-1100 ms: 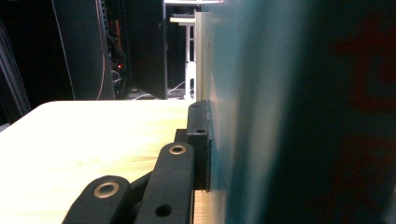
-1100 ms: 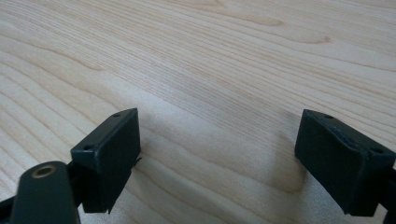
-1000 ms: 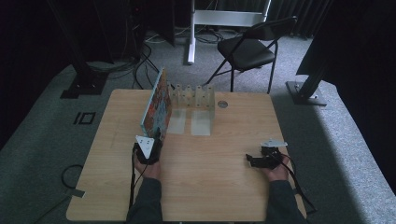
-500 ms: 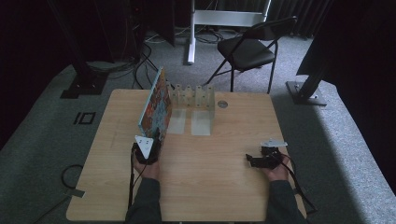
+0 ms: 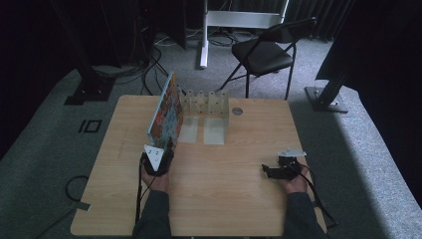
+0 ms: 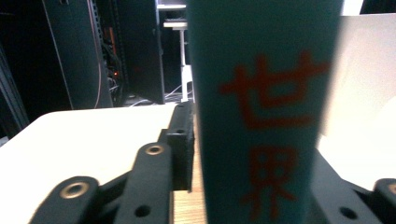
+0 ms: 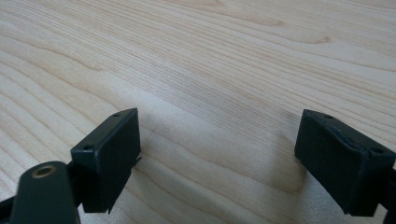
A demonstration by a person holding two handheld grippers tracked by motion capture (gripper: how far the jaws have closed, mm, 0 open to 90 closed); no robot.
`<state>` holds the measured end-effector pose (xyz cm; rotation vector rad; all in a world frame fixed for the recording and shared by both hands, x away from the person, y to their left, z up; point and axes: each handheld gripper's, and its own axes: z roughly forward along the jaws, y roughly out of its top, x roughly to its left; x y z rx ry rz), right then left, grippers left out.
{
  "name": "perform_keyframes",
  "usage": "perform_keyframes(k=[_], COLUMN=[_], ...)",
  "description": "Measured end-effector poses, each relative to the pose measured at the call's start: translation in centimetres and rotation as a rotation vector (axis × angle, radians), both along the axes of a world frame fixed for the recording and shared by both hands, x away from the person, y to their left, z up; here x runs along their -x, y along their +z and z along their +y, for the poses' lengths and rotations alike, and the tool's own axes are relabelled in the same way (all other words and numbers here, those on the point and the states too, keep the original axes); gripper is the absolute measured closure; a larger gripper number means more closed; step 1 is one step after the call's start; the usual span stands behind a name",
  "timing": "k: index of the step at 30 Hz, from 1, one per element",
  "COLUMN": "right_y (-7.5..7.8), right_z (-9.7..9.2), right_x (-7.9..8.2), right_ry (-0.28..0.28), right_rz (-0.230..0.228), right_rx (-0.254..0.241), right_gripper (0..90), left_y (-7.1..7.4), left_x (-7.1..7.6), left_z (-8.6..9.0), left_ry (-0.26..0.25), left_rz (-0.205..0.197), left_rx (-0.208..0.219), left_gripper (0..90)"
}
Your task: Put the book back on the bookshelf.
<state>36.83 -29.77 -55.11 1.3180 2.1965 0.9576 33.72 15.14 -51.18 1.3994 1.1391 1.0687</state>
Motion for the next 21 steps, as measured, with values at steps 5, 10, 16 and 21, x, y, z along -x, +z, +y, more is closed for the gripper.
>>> perform_keyframes(k=[5,10,16,21], right_y=[0.0,0.0,0.0,0.0], right_z=[0.0,0.0,0.0,0.0], right_x=[0.0,0.0,0.0,0.0], right_ry=[0.0,0.0,0.0,0.0], right_rz=[0.0,0.0,0.0,0.0], right_rx=[0.0,0.0,0.0,0.0], right_gripper=[14.0,14.0,14.0,14.0], left_y=[0.2,0.4,0.9,1.1], left_x=[0.3,0.6,1.4,1.9], left_z=[0.4,0.7,1.0,1.3], left_ry=[-0.009,-0.025,-0.053,-0.067], left_rz=[0.003,0.001,0.001,0.007], left_rx=[-0.012,-0.014,-0.027,-0.039], left_gripper=[61.3,59.2,56.6,54.8])
